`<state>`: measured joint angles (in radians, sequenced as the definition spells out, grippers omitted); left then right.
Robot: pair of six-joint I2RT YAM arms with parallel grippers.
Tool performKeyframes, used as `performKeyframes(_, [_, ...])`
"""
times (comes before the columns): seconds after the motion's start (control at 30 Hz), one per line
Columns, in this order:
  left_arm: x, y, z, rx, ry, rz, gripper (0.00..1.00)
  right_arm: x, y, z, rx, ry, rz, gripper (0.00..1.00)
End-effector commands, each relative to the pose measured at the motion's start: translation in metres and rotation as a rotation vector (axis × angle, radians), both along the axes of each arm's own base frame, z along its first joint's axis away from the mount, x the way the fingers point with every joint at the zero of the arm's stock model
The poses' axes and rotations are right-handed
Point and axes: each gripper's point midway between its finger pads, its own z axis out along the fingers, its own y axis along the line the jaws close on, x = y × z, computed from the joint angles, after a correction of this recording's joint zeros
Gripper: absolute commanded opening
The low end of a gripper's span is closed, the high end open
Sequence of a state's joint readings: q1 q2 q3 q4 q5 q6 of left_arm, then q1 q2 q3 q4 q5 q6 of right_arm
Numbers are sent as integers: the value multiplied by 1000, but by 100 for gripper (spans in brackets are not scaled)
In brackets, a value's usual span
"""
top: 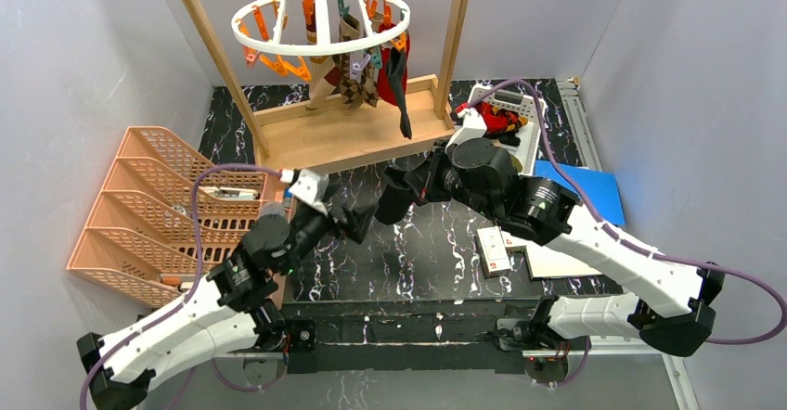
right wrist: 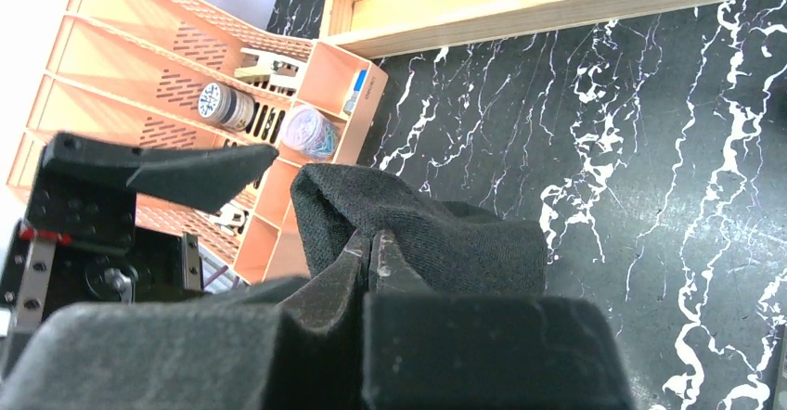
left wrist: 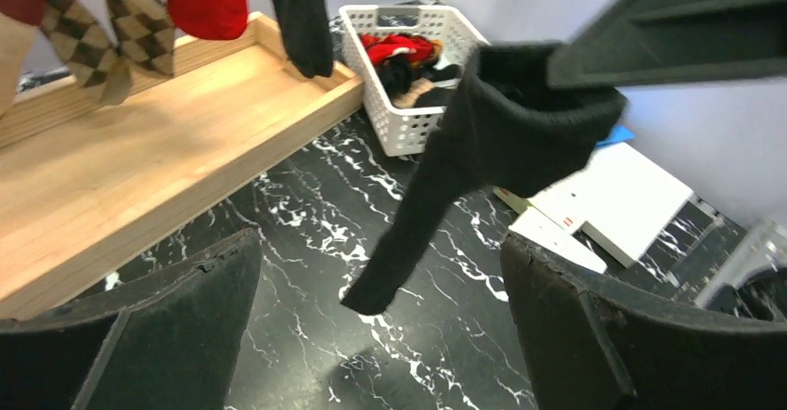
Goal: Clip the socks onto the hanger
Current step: Pick up the sock from the bin.
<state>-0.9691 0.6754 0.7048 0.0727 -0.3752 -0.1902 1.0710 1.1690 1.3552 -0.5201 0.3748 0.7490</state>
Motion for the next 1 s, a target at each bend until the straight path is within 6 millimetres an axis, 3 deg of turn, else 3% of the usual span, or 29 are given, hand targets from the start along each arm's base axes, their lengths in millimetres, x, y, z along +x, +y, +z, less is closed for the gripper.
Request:
performKeyframes(0.0, [-28,-3,33,-104,-235,-163,98,2,1,16,113,4,-23,1])
performKeyframes(0.2, [-27,-16,21,-5,-214,-208,91,-6,14,13,161,2,50,1])
performKeyframes(0.43, [-33,-42,19,45,-248,-337,71,-9,21,8,182,17,76,1])
performKeyframes(0.7, [-30,-44,22,32,-270,-326,59,-13,20,5,194,30,88,1])
performKeyframes(0.97, [-28,-45,24,39,-280,-322,57,-17,21,2,192,32,112,1])
